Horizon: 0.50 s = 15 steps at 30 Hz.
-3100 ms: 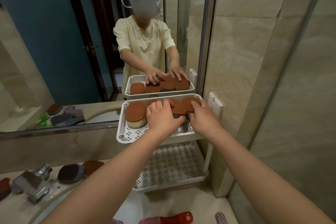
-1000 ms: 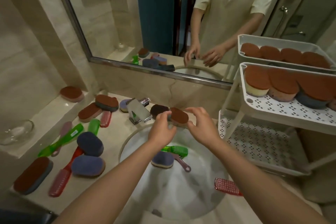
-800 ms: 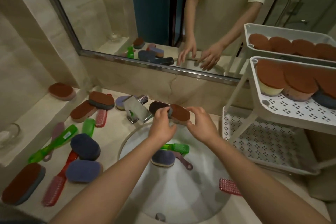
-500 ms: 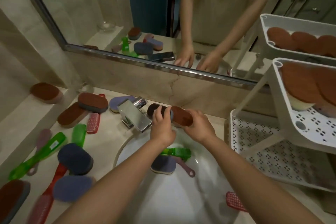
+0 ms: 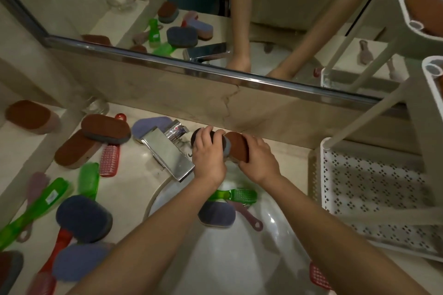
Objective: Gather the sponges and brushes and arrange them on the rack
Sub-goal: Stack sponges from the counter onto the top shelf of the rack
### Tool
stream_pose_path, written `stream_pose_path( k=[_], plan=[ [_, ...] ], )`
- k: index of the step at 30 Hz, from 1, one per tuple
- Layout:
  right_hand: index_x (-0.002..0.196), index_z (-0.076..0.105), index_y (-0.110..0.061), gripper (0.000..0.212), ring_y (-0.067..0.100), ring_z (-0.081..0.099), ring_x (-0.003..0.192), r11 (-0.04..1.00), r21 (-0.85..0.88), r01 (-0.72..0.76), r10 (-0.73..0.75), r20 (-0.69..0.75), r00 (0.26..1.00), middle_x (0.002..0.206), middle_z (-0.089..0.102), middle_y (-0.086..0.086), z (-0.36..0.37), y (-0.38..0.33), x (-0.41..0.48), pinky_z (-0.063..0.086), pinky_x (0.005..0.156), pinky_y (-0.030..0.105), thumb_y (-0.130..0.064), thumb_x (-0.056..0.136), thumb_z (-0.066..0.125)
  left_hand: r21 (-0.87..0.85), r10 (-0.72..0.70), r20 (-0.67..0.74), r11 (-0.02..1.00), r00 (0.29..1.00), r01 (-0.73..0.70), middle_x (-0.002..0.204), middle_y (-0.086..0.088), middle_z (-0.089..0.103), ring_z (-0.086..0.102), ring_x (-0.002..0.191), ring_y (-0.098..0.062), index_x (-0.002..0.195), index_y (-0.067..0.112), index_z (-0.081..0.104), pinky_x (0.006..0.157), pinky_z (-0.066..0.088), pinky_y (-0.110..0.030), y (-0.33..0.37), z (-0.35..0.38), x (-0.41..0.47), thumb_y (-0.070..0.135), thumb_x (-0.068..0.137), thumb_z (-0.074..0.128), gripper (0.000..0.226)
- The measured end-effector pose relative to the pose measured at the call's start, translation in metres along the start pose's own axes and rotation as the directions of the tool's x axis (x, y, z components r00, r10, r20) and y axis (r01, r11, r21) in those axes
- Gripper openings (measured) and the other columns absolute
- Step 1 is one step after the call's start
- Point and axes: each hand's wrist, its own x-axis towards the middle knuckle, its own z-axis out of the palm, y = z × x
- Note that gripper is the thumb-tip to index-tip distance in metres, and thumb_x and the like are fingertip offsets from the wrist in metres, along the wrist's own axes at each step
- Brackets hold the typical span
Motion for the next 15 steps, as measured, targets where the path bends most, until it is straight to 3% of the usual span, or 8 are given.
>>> stream_pose_path(
  k=[3,8,12,15],
  plan=[
    [0.147,0.029,-0.023,0.073,0.033,0.039,0.126,0.996,0.067,-0.051,0.052,-0.007,0.999,0.138,0.039,0.011,-0.001,-0.002,-0.004,0.044,0.099,0.044,-0.029,0.084,0.064,-0.073,0.006,-0.061,0.997,0.998,-0.010,0.143,-0.006,0.033,0.028,0.135,-0.026,0.131,0.020,0.043,0.108,0.033,-0.034,0.004,-0.003,-0.005,0.007,0.069,0.072,0.069],
    [0.151,0.023,-0.028,0.074,0.033,0.039,0.129,0.955,0.267,-0.132,0.150,-0.046,0.988,0.139,0.036,0.015,-0.024,-0.012,-0.029,0.037,0.106,0.040,-0.033,0.087,0.059,-0.420,-0.016,-0.059,0.907,0.998,-0.010,0.133,-0.007,0.037,0.037,0.124,-0.027,0.123,0.013,0.040,0.101,0.037,-0.034,0.028,-0.026,-0.023,0.003,0.069,0.064,0.060],
    [0.151,0.025,-0.030,0.068,0.034,0.041,0.129,0.929,0.352,-0.118,0.166,-0.109,0.980,0.141,0.034,0.015,-0.052,-0.022,-0.060,0.037,0.108,0.041,-0.038,0.090,0.054,-0.480,-0.007,-0.090,0.876,0.996,-0.037,0.130,-0.005,0.038,0.045,0.117,-0.024,0.126,0.018,0.036,0.088,0.047,-0.036,0.044,-0.058,-0.041,0.011,0.072,0.071,0.064],
    [0.149,0.028,-0.031,0.064,0.033,0.039,0.130,0.897,0.434,-0.086,0.177,-0.174,0.969,0.140,0.034,0.014,-0.070,-0.032,-0.085,0.034,0.110,0.039,-0.041,0.091,0.052,-0.525,0.029,-0.124,0.846,0.992,-0.090,0.132,0.001,0.035,0.051,0.105,-0.015,0.134,0.029,0.036,0.075,0.046,-0.026,0.055,-0.085,-0.060,0.019,0.076,0.073,0.069]
  ],
)
